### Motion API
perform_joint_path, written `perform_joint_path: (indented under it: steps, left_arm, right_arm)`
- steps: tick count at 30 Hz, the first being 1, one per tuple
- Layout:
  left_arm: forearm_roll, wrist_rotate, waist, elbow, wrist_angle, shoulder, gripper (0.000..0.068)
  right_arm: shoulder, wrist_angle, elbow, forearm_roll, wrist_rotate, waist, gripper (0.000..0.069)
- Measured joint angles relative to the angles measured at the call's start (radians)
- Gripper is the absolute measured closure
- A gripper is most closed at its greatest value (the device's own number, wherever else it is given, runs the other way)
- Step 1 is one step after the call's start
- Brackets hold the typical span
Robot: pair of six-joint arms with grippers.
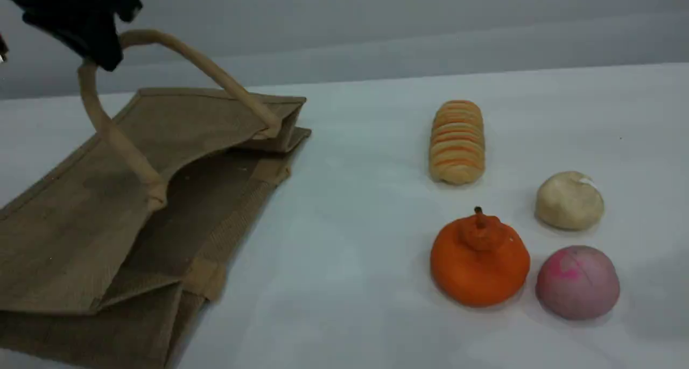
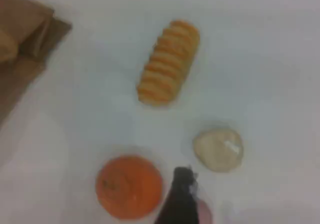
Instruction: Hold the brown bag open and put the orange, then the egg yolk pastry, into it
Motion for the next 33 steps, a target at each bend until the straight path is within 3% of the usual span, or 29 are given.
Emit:
perform_joint_path:
  steps: [7,15,23,27,33]
  left_arm:
    - [-0.163,0.17,0.0,-0.147,0.192,-0.002,0.0583]
    - [-0.194,0.228,0.0,-0.337,0.404,-0.002,0.0583]
    - [-0.242,0.318,0.0,-0.458,0.411,-0.002,0.0583]
    - [-0.339,0.417,0.0,-0.483,0.407,-0.002,0.0583]
    - [-0.46,0.581,0.0,-0.483,0.407,-0.002,0.0583]
  right_arm:
    - [0.097,0.012,0.0,0.007,-0.01,0.0,0.0103]
    - [0.179,0.026,0.0,0.111,-0.146,0.0,0.0103]
    - [0.238,0.062,0.0,0.235,-0.292,0.0,0.0103]
    - [0.274,0.075,0.001,0.282,-0.332,0.007,0.0103]
    - [0.345,0.059,0.001,0.289,-0.377,0.095,0.0103]
